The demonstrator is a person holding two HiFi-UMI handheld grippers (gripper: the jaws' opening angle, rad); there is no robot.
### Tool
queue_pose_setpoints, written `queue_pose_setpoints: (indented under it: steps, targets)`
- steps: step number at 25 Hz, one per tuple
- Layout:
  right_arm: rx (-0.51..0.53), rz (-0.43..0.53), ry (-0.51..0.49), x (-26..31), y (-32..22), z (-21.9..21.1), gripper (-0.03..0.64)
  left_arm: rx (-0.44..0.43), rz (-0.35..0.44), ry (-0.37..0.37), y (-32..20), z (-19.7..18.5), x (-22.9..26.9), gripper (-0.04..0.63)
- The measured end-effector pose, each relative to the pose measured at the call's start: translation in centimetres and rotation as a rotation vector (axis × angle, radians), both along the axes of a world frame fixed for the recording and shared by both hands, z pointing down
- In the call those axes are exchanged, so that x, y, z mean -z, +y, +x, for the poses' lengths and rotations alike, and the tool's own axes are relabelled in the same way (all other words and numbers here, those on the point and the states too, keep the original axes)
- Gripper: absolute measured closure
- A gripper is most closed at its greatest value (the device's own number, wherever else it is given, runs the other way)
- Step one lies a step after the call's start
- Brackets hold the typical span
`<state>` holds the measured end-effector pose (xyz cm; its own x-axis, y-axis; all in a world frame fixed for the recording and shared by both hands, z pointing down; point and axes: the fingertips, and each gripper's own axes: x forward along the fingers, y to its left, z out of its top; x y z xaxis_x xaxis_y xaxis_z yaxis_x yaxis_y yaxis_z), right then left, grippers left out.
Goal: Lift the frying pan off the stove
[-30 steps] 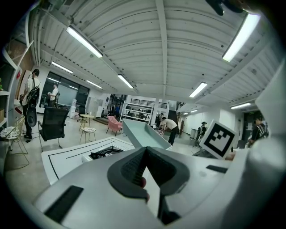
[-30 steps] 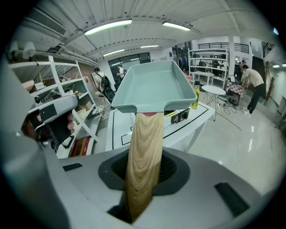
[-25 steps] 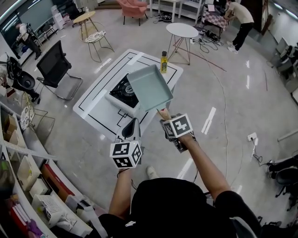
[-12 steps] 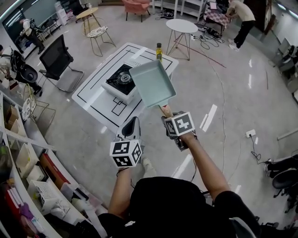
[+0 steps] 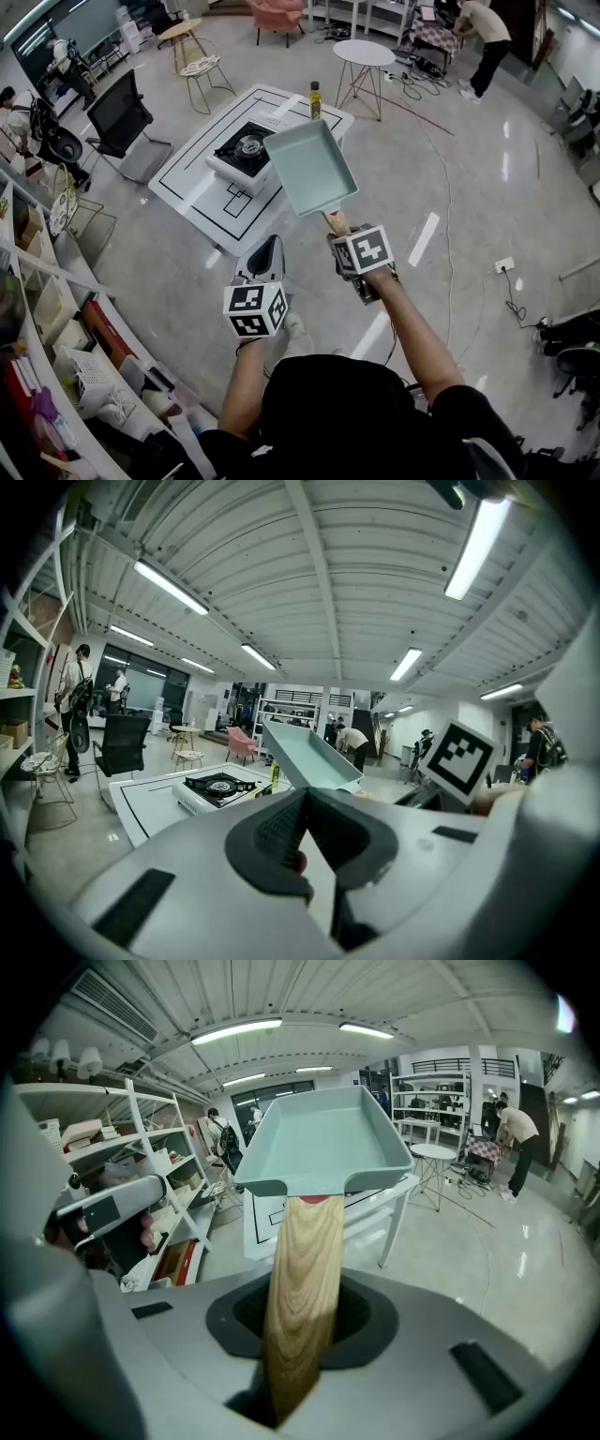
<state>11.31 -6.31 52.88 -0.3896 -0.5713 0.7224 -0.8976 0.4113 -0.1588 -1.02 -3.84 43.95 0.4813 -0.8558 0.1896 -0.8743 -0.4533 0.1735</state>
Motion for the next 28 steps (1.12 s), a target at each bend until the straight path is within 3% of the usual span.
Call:
queue_pose_setpoints:
  steps: [13,28]
  targets:
    - [-0.003,0.008,-0.010,0.5,5.8,0.7,0.546,-0.001,-0.005,-0.009,5.9,0.9,-0.8,0.584]
    - [-0.006,-0.005,-0.019,0.1,7.4,0.6,0.546,0.005,0.000,-0.006,7.1,0.7,-0.7,0.584]
